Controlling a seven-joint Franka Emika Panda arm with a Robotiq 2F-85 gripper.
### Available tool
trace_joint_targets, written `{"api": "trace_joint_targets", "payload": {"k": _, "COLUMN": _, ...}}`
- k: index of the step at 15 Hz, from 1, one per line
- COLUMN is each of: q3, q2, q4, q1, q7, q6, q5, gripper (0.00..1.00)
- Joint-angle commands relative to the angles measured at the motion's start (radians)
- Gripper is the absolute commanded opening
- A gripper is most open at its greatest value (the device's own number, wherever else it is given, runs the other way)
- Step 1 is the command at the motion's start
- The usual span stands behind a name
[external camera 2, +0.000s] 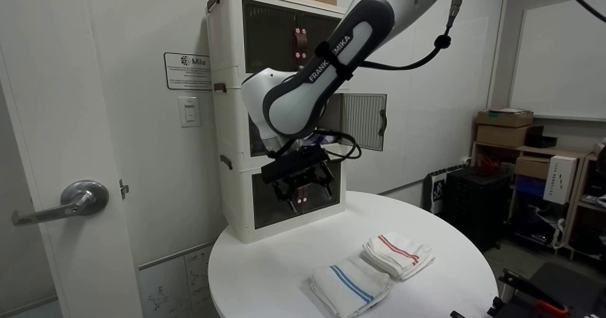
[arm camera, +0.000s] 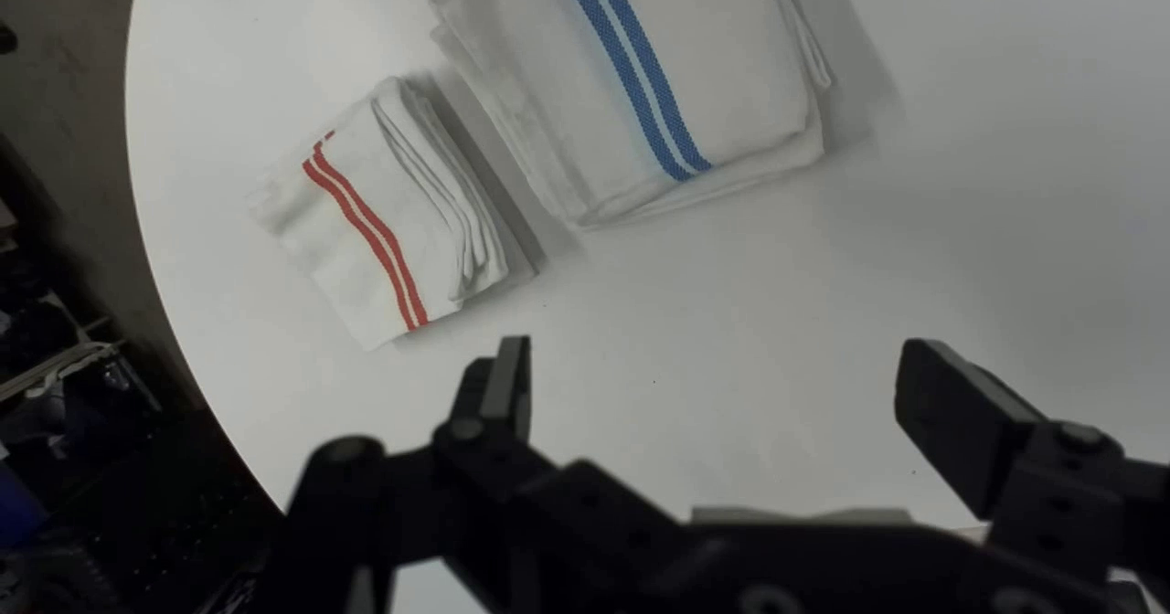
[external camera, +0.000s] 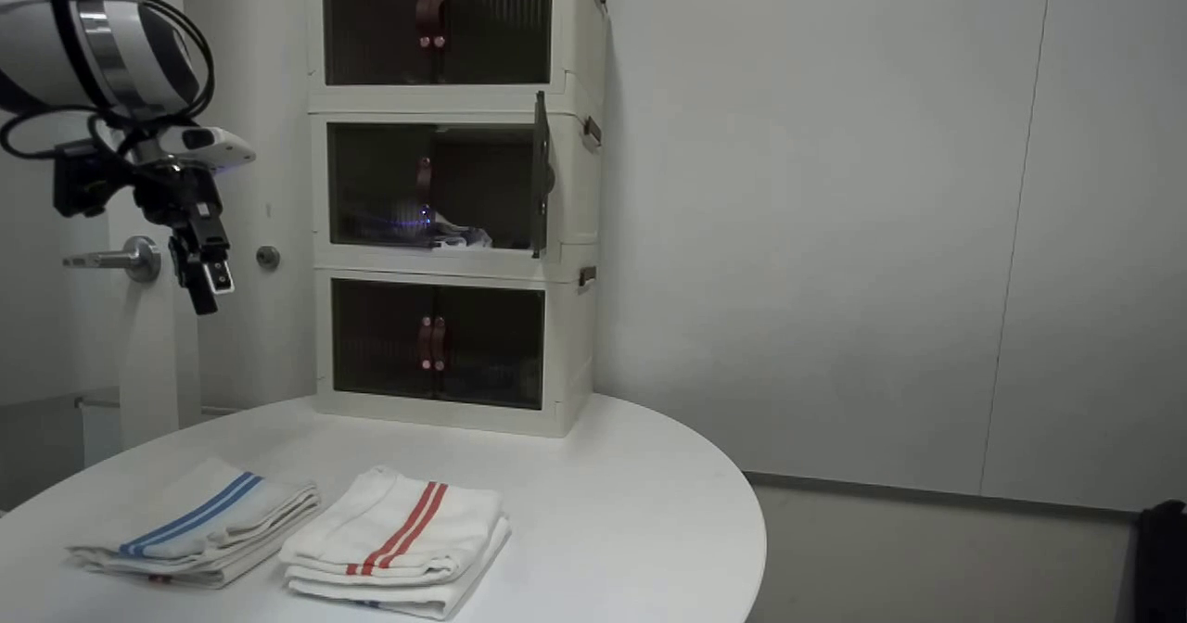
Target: Pick up the white and blue towel from the table and put it in the open cabinet
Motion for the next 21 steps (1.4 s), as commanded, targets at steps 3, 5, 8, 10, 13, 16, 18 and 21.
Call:
{"api": "trace_joint_targets", "payload": {"k": 3, "q3": -0.063, "q2": 0.101, "q4": 0.108, "q1": 0.067, "q7": 0.003, "q6": -0.043, "q5": 0.008, "gripper": 1.0}}
{"api": "trace_joint_targets", "payload": {"k": 5, "q3": -0.078, "q2": 0.119, "q4": 0.128, "q1": 0.083, "q7": 0.003, "q6": -0.064, "q5": 0.002, "gripper": 1.0}}
{"api": "trace_joint_targets", "payload": {"k": 8, "q3": -0.097, "q2": 0.145, "q4": 0.174, "q1": 0.103, "q7": 0.004, "q6": -0.106, "q5": -0.004, "gripper": 1.0}}
{"api": "trace_joint_targets", "payload": {"k": 10, "q3": -0.102, "q2": 0.157, "q4": 0.194, "q1": 0.111, "q7": 0.005, "q6": -0.114, "q5": 0.0, "gripper": 1.0}}
{"api": "trace_joint_targets", "payload": {"k": 13, "q3": -0.088, "q2": 0.158, "q4": 0.195, "q1": 0.115, "q7": -0.008, "q6": -0.121, "q5": 0.031, "gripper": 1.0}}
{"api": "trace_joint_targets", "payload": {"k": 16, "q3": -0.083, "q2": 0.163, "q4": 0.2, "q1": 0.12, "q7": -0.026, "q6": -0.138, "q5": 0.053, "gripper": 1.0}}
{"api": "trace_joint_targets", "payload": {"k": 18, "q3": -0.081, "q2": 0.165, "q4": 0.202, "q1": 0.124, "q7": -0.03, "q6": -0.145, "q5": 0.058, "gripper": 1.0}}
{"api": "trace_joint_targets", "payload": {"k": 21, "q3": -0.075, "q2": 0.164, "q4": 0.203, "q1": 0.122, "q7": -0.052, "q6": -0.153, "q5": 0.071, "gripper": 1.0}}
